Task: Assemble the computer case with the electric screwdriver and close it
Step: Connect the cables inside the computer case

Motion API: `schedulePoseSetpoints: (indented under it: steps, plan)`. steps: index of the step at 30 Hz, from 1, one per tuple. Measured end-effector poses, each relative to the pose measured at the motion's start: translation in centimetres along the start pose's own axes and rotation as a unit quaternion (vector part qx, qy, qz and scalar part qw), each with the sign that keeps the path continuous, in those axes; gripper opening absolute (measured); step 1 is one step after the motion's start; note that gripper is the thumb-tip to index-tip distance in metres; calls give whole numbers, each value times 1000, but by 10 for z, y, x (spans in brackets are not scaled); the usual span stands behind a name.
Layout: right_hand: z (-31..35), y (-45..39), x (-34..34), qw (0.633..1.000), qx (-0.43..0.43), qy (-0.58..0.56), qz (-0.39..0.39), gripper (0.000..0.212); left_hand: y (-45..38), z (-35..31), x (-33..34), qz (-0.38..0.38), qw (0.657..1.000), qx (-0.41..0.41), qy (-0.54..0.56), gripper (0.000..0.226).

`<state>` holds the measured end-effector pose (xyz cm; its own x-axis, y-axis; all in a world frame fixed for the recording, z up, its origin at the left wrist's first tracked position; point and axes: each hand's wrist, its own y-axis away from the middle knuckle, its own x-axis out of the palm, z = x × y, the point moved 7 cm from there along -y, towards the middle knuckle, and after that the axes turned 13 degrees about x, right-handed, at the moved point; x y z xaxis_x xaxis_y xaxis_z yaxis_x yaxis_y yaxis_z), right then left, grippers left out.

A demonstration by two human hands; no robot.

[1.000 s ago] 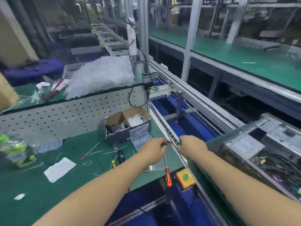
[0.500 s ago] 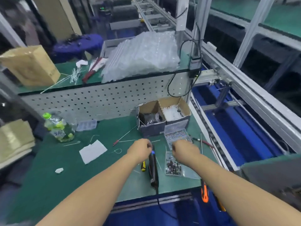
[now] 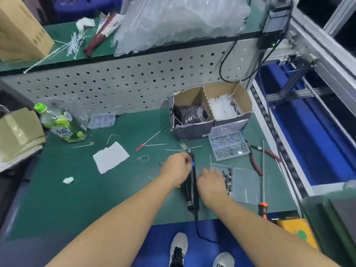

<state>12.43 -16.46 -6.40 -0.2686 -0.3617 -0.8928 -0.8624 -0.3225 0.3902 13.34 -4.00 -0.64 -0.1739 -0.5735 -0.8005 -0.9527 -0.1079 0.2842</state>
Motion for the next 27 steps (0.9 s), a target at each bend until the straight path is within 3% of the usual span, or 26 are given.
schedulePoseSetpoints:
  steps: [9, 14, 15, 17, 20, 23, 27]
  plan:
    - [0, -7, 9, 997, 52, -29, 57, 33, -11, 23, 6, 31, 999, 6, 36, 21]
    - [-63, -3, -57, 965, 120, -227, 45, 21, -26, -6, -9, 44, 996, 30, 72, 28]
    - [-81, 3, -73, 954, 131, -268, 37, 14, -31, -23, -9, 62, 990, 22, 126, 36]
    - [-121, 19, -101, 929, 161, -332, 11, 20, -37, -68, -2, 114, 955, -10, 273, 45]
    - [-188, 54, -129, 898, 222, -379, -30, 16, -42, -161, 2, 144, 898, 38, 414, 29]
    - [-257, 106, -132, 857, 297, -418, -48, 24, -27, -257, 9, 141, 855, 114, 486, 14]
    - [-347, 201, -111, 792, 397, -459, -61, 29, 23, -367, 44, 189, 844, 188, 466, 11]
